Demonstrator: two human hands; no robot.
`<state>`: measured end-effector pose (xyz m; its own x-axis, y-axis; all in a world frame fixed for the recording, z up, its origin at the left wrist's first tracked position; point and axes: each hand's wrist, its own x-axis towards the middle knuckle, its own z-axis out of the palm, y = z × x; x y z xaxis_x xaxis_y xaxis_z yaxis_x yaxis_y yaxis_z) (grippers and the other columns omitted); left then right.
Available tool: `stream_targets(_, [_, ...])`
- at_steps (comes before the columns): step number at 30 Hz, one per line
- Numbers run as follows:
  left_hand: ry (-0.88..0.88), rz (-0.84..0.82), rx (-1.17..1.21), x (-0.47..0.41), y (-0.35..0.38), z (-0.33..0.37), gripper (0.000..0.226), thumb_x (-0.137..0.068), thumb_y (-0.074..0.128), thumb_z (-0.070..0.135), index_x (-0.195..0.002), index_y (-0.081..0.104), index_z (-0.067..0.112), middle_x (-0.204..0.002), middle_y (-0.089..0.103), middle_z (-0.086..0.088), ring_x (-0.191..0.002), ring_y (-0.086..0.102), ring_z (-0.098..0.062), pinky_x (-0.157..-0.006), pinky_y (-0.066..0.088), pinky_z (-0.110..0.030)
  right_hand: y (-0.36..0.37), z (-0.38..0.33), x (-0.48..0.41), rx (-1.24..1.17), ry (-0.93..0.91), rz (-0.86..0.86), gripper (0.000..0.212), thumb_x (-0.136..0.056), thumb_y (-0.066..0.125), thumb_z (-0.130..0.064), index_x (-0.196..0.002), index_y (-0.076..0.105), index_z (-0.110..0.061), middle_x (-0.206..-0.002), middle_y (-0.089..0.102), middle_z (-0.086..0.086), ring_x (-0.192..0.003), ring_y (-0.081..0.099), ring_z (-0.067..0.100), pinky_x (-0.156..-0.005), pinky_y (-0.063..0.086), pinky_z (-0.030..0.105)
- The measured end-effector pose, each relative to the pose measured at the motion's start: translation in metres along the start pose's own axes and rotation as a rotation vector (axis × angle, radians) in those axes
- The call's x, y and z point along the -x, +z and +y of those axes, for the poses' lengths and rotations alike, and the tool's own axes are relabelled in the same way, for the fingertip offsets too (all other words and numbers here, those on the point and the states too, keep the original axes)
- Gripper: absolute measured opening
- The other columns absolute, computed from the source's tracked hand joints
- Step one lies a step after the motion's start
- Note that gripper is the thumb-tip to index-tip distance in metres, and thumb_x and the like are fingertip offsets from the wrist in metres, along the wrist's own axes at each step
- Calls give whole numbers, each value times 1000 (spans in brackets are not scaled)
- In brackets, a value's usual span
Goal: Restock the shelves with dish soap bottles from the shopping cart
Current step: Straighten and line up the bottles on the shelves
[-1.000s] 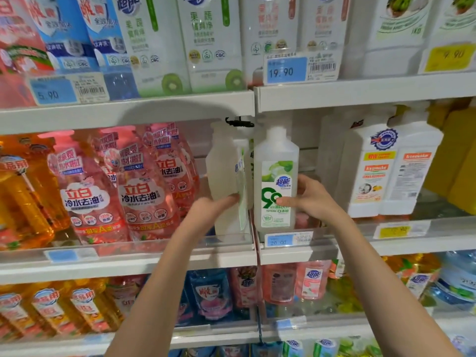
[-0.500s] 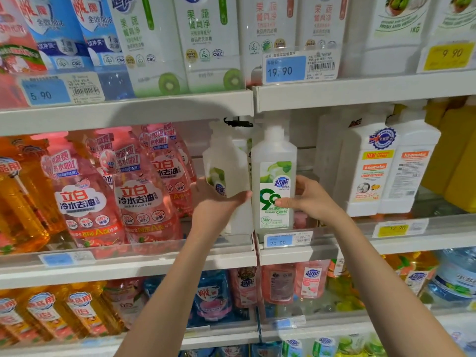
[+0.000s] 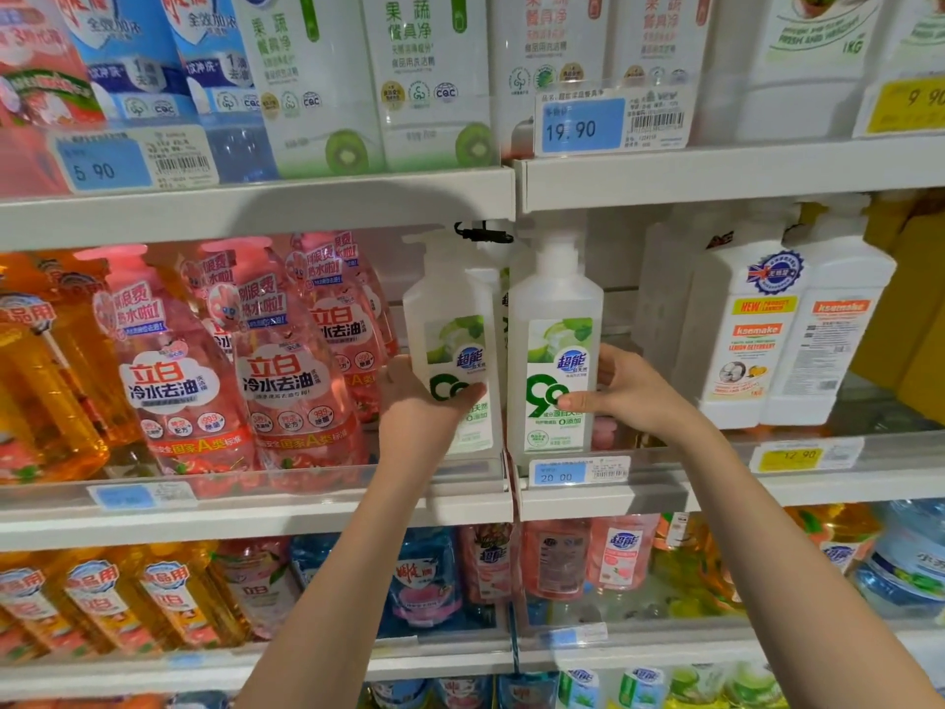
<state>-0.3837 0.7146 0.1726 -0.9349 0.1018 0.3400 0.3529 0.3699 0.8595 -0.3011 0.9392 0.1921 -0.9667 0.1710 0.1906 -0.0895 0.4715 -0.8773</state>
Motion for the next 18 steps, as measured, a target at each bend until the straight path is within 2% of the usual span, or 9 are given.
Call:
stream_targets(3, [10,-203,114,-7,-5,4,42,-72,80,14,-106,57,20,-99,66,3,-94,66,-18,-68,56,-23,0,1,1,-15,-15,-2,51,-69,83,-18,-114,61,-20,-109,70,-9,-104,64,6,-93,47,29])
stream_targets(5, [-1,-283,111,-10,-10,7,37,-74,78,11,-103,58,23,-94,66,10,-92,66,-14,-67,53,-19,1,2,2,-35,-25,9,50,-69,83,-17,-114,61,-21,-111,69,-9,-105,63,7,-94,46,29])
stream_targets(9, [-2,-327,134,-6,-20,10,37,-74,77,8,-90,55,33,-89,63,15,-82,61,-5,-67,51,-19,3,3,4,-42,-30,27,50,-70,82,-17,-114,60,-22,-112,68,-9,-106,62,8,-95,46,31])
stream_targets(12, [-41,-361,174,1,-28,7,38,-75,76,7,-95,54,31,-93,63,11,-81,60,0,-58,50,-13,2,2,4,-26,-34,16,49,-70,82,-18,-114,59,-23,-112,68,-8,-107,62,10,-96,46,33])
stream_targets(14, [-84,-361,194,5,-30,4,39,-77,75,13,-107,54,26,-95,64,9,-80,59,2,-55,50,-11,2,1,5,-20,-32,13,50,-71,82,-17,-115,59,-21,-112,68,-8,-106,62,10,-95,47,33])
stream_targets(18, [-137,-364,200,11,-33,6,36,-81,72,20,-110,50,23,-82,59,16,-71,53,5,-45,43,-5,3,-2,7,-23,-41,12,51,-71,81,-15,-117,59,-18,-112,67,-7,-104,62,9,-93,46,30])
